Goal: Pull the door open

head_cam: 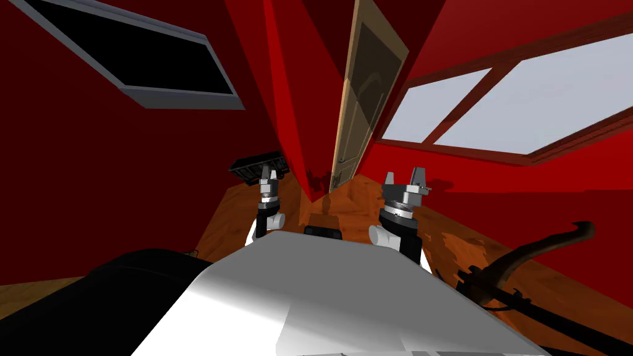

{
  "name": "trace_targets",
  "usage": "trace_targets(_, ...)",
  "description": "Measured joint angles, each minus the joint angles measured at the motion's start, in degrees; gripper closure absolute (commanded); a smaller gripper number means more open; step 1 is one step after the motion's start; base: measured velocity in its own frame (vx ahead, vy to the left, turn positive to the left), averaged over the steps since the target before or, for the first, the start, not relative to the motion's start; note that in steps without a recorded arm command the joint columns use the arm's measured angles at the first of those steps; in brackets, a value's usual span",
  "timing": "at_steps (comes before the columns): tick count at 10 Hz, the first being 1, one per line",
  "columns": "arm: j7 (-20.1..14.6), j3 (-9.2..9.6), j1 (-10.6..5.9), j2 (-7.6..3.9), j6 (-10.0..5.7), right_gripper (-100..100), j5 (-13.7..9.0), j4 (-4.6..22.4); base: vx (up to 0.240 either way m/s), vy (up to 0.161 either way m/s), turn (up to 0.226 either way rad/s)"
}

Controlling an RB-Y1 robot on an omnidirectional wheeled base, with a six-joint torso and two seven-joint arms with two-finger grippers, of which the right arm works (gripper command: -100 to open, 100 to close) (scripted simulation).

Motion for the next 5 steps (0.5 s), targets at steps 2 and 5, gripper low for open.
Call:
trace_targets(2,-0.47,-0.16,-0.96,-1.39,-0.63,-100,-0.28,2.86,0.094,-0.099,0.14)
trace_targets(5,-0.72,0.45,-2.34,-2.86,-1.52,-100,-0.22,7.17,0.09,-0.102,0.108)
